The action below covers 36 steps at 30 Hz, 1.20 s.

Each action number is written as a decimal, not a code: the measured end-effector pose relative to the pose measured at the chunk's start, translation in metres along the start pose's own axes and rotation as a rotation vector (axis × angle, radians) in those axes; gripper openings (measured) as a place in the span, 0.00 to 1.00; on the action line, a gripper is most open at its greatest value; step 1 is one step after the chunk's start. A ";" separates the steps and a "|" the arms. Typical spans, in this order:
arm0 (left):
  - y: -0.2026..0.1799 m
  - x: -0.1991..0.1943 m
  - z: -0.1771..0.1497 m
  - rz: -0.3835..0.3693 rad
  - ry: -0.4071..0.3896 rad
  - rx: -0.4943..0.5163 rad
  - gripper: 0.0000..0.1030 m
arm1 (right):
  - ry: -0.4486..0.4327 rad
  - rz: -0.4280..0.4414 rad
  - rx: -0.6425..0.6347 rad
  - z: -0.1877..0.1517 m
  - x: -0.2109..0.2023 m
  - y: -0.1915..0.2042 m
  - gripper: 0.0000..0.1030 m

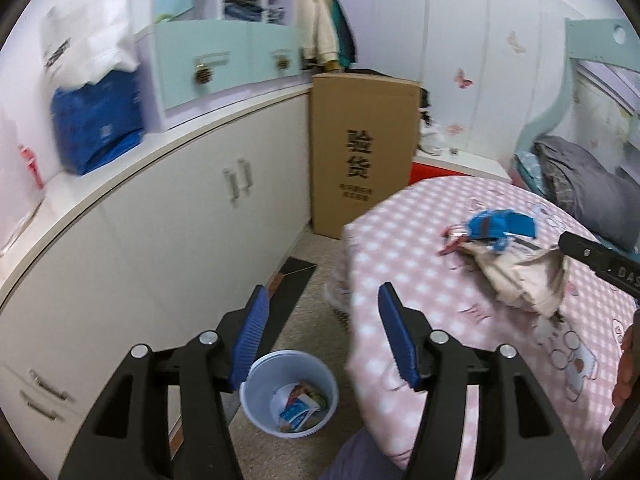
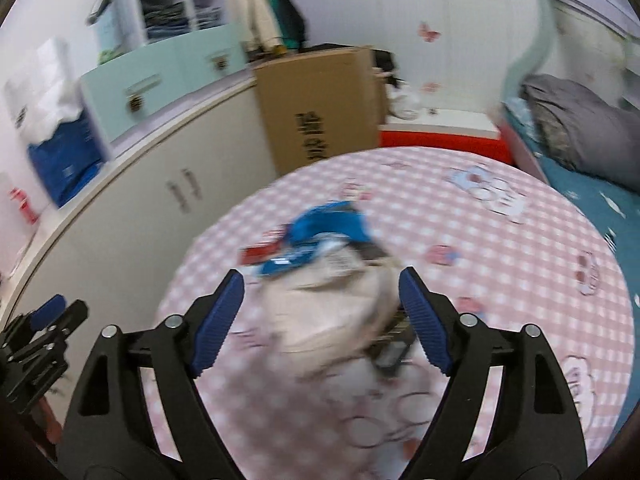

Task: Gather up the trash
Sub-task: 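Move both tools back toward the table, then grasp the beige paper bag with the right tool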

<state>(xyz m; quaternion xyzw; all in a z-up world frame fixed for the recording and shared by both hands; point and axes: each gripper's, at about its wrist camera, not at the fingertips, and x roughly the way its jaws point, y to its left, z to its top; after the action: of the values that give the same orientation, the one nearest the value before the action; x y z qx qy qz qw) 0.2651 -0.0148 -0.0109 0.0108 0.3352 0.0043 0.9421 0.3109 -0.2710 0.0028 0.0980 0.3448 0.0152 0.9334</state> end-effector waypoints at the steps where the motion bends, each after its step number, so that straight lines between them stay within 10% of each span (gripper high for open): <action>1: -0.007 0.002 0.001 -0.008 0.001 0.010 0.55 | 0.010 -0.004 0.011 0.000 0.002 -0.006 0.78; 15: -0.052 0.037 -0.002 -0.082 0.082 0.038 0.58 | 0.138 0.031 0.039 -0.004 0.057 -0.022 0.78; 17: -0.051 0.038 -0.006 -0.090 0.092 0.036 0.58 | 0.115 0.043 0.053 -0.002 0.057 -0.023 0.70; 18: -0.050 0.040 -0.007 -0.084 0.097 0.035 0.58 | 0.105 0.043 0.050 -0.001 0.055 -0.023 0.42; 22: -0.041 0.041 -0.008 -0.079 0.110 0.003 0.58 | 0.093 0.091 0.133 0.001 0.043 -0.036 0.22; 31: -0.041 0.035 -0.006 -0.088 0.103 -0.010 0.58 | -0.020 0.134 0.167 0.008 -0.014 -0.049 0.11; 36: -0.061 0.032 -0.005 -0.132 0.093 0.024 0.74 | -0.093 0.093 0.222 0.010 -0.047 -0.078 0.11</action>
<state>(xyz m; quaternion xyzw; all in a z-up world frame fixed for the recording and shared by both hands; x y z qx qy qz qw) 0.2874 -0.0750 -0.0362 -0.0002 0.3787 -0.0612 0.9235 0.2784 -0.3540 0.0253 0.2174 0.2956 0.0155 0.9301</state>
